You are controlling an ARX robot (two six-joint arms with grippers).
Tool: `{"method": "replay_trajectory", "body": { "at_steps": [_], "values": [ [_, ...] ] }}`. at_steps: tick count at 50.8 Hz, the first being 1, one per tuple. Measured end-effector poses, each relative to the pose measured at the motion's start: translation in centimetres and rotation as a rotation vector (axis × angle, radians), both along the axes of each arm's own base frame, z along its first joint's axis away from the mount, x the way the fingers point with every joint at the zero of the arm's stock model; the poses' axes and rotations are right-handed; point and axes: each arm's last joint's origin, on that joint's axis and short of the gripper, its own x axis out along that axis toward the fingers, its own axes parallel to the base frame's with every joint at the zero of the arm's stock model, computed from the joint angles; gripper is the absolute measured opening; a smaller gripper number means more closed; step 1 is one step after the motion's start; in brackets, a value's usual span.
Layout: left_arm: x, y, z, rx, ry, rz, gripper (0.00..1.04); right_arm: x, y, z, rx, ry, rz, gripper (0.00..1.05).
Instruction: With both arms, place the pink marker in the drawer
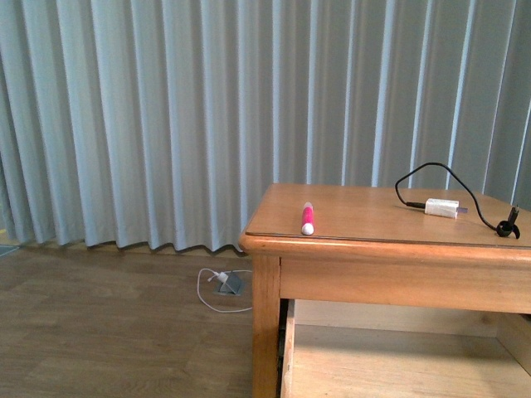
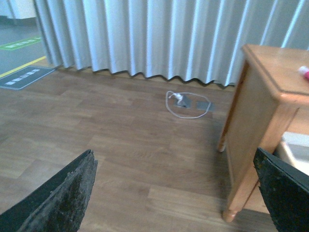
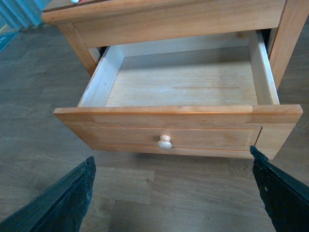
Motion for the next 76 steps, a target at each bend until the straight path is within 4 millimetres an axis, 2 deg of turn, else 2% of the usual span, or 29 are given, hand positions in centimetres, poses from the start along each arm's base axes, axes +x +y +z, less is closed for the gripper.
{"method": "replay_trajectory", "body": {
  "at_steps": [6,17,26,29,39,48,62,76],
  "values": [
    [3.6,-1.5,2.7,0.015,0.034,-0.093,0.99,0.0,0.0,0.0,0.0,0.0,0.0,0.96],
    [11.0,-5.7,4.8,0.088,0.095,-0.29,0.99,0.0,0.0,0.0,0.0,0.0,0.0,0.96],
    [17.0,-9.2,4.6,0.12,0.152,-0.37,0.99,0.0,0.0,0.0,0.0,0.0,0.0,0.96],
    [19.7,-10.5,4.0,0.123,0.18,-0.375,0.99,0.0,0.0,0.0,0.0,0.0,0.0,0.96],
    [25.1,-13.6,2.9,0.125,0.193,-0.421,0.99,0.0,0.0,0.0,0.0,0.0,0.0,0.96],
    [28.0,-16.4,2.1,0.129,0.208,-0.471,0.99,0.0,0.0,0.0,0.0,0.0,0.0,0.96],
    [31.2,-19.9,-0.3,0.132,0.266,-0.509,0.99,0.0,0.0,0.0,0.0,0.0,0.0,0.96],
    [32.2,-21.4,-0.3,0.135,0.288,-0.516,0.99,0.0,0.0,0.0,0.0,0.0,0.0,0.96]
  ]
}}
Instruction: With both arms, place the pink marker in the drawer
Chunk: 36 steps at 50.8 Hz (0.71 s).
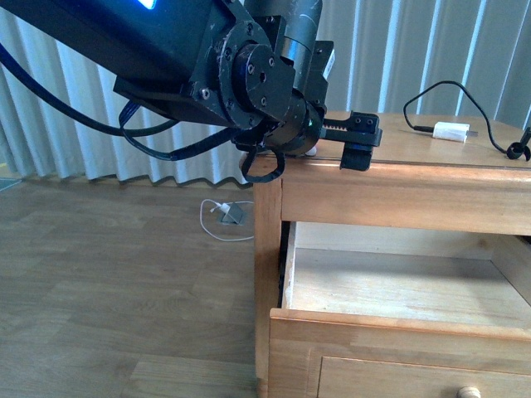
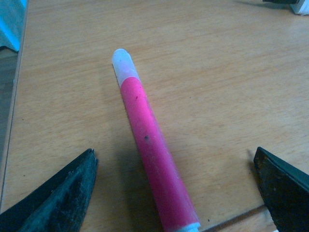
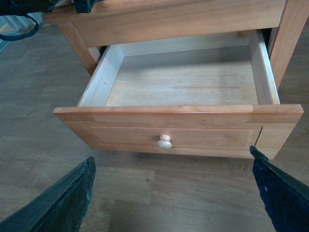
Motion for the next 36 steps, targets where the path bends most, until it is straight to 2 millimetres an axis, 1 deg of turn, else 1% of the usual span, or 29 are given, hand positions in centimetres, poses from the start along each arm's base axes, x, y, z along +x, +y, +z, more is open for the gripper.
{"method": "replay_trajectory", "body": {
  "at_steps": [5,7,9,17,18,22,23,26,29,32,36],
  "values": [
    [0.1,-0.2,0.2,0.017,0.025,0.007,0.99,0.0,0.0,0.0,0.0,0.0,0.0,0.96],
    [0.1,-0.2,0.2,0.02,0.028,0.008,0.94,0.0,0.0,0.0,0.0,0.0,0.0,0.96],
    [0.1,-0.2,0.2,0.023,0.031,0.012,0.87,0.0,0.0,0.0,0.0,0.0,0.0,0.96],
    [0.1,-0.2,0.2,0.029,0.033,0.014,0.66,0.0,0.0,0.0,0.0,0.0,0.0,0.96],
    [0.1,-0.2,0.1,0.03,0.034,0.015,0.6,0.0,0.0,0.0,0.0,0.0,0.0,0.96],
    [0.0,0.0,0.1,0.036,0.034,0.022,0.46,0.0,0.0,0.0,0.0,0.0,0.0,0.96],
    [0.0,0.1,0.1,0.037,0.033,0.023,0.45,0.0,0.0,0.0,0.0,0.0,0.0,0.96],
    [-0.1,0.4,0.1,0.042,0.033,0.022,0.3,0.0,0.0,0.0,0.0,0.0,0.0,0.96],
    [-0.4,0.7,0.1,0.038,0.029,0.007,0.19,0.0,0.0,0.0,0.0,0.0,0.0,0.96],
    [-0.7,1.0,0.2,0.028,0.021,-0.014,0.15,0.0,0.0,0.0,0.0,0.0,0.0,0.96],
    [-1.2,1.4,0.2,0.021,0.001,-0.05,0.15,0.0,0.0,0.0,0.0,0.0,0.0,0.96]
  ]
}}
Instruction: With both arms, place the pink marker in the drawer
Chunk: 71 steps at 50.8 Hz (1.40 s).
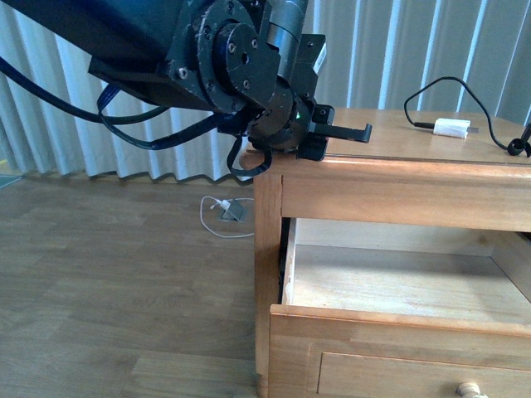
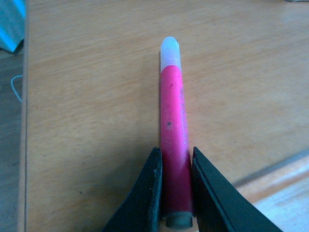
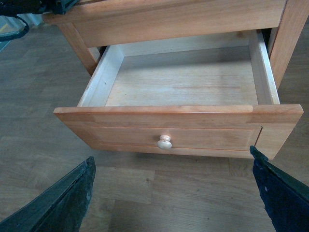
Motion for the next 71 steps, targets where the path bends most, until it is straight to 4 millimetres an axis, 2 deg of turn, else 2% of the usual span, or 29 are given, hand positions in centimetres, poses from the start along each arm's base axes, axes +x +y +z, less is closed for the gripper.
{"method": "replay_trajectory", "body": {
  "at_steps": [10,25,30,39,44,45,51,57,71],
  "values": [
    [-2.4,0.7,-0.1,-0.005,-0.065,-0.187,0.15,0.0,0.0,0.0,0.0,0.0,0.0,0.96],
    [-8.1,1.5,2.8,0.048,-0.153,-0.499,0.15,0.0,0.0,0.0,0.0,0.0,0.0,0.96],
    [-8.7,1.1,1.1,0.101,-0.115,-0.548,0.15,0.0,0.0,0.0,0.0,0.0,0.0,0.96],
    [-8.0,-0.2,-3.0,0.174,-0.042,-0.541,0.15,0.0,0.0,0.0,0.0,0.0,0.0,0.96],
    [-7.4,-1.1,-5.7,0.194,0.001,-0.538,0.15,0.0,0.0,0.0,0.0,0.0,0.0,0.96],
    [-7.1,-1.6,-6.9,0.201,0.023,-0.539,0.15,0.0,0.0,0.0,0.0,0.0,0.0,0.96],
    [-6.5,-2.5,-8.5,0.217,0.046,-0.533,0.15,0.0,0.0,0.0,0.0,0.0,0.0,0.96],
    [-5.9,-3.2,-8.9,0.227,0.05,-0.517,0.15,0.0,0.0,0.0,0.0,0.0,0.0,0.96],
    [-5.9,-3.6,-8.6,0.24,0.016,-0.47,0.56,0.0,0.0,0.0,0.0,0.0,0.0,0.96]
  ]
}}
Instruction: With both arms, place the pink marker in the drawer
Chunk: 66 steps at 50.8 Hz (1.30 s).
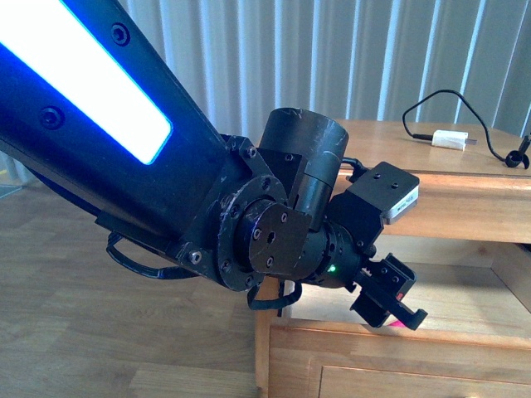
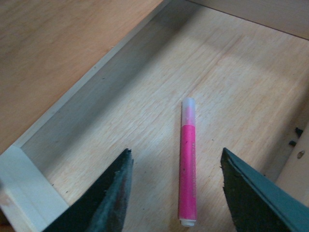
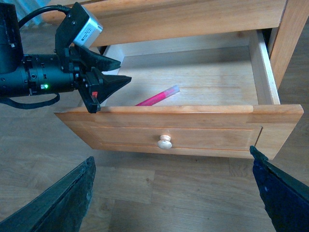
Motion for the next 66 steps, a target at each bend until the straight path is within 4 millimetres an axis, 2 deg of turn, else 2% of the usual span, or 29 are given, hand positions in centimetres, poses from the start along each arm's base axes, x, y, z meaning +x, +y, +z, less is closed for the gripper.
{"method": "replay_trajectory", "body": {
  "at_steps": [9,15,21,23,30,35,40,47,55,61,66],
  "values": [
    [-1.7,0.7,0.9,0.001,-0.055,0.03,0.81,0.0,0.0,0.0,0.0,0.0,0.0,0.96],
    [-3.4,2.3,3.0,-0.02,-0.108,0.134,1.0,0.0,0.0,0.0,0.0,0.0,0.0,0.96],
    [-4.7,4.4,5.1,-0.052,-0.149,0.242,0.98,0.0,0.0,0.0,0.0,0.0,0.0,0.96],
    [-5.6,6.0,6.0,-0.067,-0.172,0.306,0.99,0.0,0.0,0.0,0.0,0.0,0.0,0.96],
    [-7.8,9.7,7.5,-0.109,-0.204,0.437,0.99,0.0,0.0,0.0,0.0,0.0,0.0,0.96],
    [-10.5,13.0,8.9,-0.165,-0.241,0.547,0.99,0.0,0.0,0.0,0.0,0.0,0.0,0.96],
    [-13.3,15.1,9.8,-0.219,-0.271,0.617,0.99,0.0,0.0,0.0,0.0,0.0,0.0,0.96],
    [-17.4,17.4,9.3,-0.275,-0.273,0.726,0.99,0.0,0.0,0.0,0.0,0.0,0.0,0.96],
    [-22.5,20.0,7.1,-0.304,-0.251,0.864,0.99,0.0,0.0,0.0,0.0,0.0,0.0,0.96],
    [-24.9,21.8,6.6,-0.36,-0.279,0.956,0.99,0.0,0.0,0.0,0.0,0.0,0.0,0.96],
    [-25.7,22.3,6.3,-0.382,-0.31,1.008,0.99,0.0,0.0,0.0,0.0,0.0,0.0,0.96]
  ]
}}
